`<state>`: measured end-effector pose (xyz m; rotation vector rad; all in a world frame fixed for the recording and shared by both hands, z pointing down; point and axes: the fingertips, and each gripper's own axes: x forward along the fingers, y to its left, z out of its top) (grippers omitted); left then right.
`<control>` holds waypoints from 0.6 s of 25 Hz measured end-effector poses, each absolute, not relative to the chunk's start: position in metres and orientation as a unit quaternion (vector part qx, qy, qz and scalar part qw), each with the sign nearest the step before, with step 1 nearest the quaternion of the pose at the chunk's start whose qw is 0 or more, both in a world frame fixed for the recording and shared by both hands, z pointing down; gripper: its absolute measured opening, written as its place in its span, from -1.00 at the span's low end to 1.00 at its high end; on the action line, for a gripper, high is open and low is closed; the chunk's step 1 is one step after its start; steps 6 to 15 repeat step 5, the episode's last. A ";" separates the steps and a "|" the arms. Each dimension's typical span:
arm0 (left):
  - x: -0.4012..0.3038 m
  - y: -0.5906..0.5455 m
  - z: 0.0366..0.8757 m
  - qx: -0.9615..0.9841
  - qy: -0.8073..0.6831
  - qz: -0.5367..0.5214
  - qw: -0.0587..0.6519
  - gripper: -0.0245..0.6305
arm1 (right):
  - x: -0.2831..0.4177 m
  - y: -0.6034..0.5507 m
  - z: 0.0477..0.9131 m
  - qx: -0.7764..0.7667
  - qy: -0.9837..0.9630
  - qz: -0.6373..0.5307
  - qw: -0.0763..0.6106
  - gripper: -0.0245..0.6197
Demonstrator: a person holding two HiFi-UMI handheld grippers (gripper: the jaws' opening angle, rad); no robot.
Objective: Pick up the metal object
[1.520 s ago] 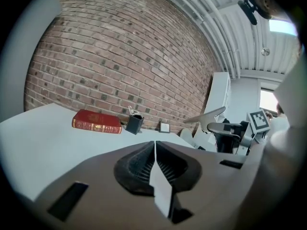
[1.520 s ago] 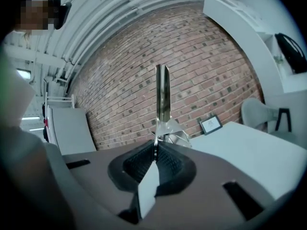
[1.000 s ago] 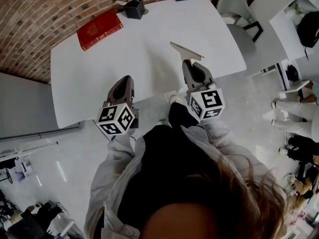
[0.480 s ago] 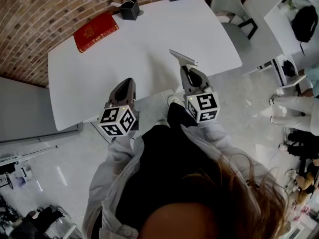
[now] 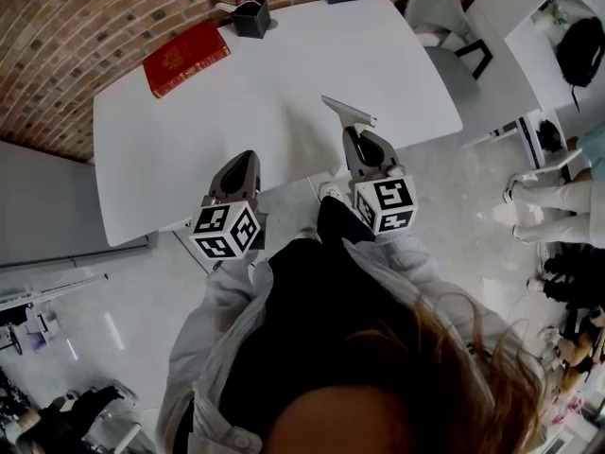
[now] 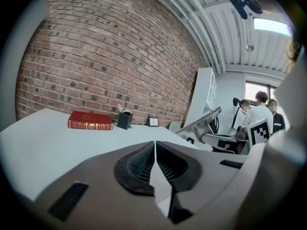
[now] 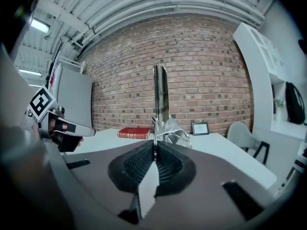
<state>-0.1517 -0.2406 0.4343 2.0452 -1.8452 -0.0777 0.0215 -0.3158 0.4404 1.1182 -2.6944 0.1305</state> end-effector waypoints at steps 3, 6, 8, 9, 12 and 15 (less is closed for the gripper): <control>-0.154 -0.241 0.436 0.729 -0.657 -0.023 0.191 -0.85 | 0.019 -0.318 0.442 0.382 -0.916 0.049 0.112 -0.88; -0.157 -0.242 0.437 0.729 -0.657 -0.018 0.190 -0.85 | 0.018 -0.319 0.444 0.382 -0.916 0.055 0.111 -0.88; -0.157 -0.242 0.437 0.729 -0.657 -0.018 0.190 -0.85 | 0.018 -0.319 0.444 0.382 -0.916 0.055 0.111 -0.88; -0.157 -0.242 0.437 0.729 -0.657 -0.018 0.190 -0.85 | 0.018 -0.319 0.444 0.382 -0.916 0.055 0.111 -0.88; -0.157 -0.242 0.437 0.729 -0.657 -0.018 0.190 -0.85 | 0.018 -0.319 0.444 0.382 -0.916 0.055 0.111 -0.88; -0.157 -0.242 0.437 0.729 -0.657 -0.018 0.190 -0.85 | 0.018 -0.319 0.444 0.382 -0.916 0.055 0.111 -0.88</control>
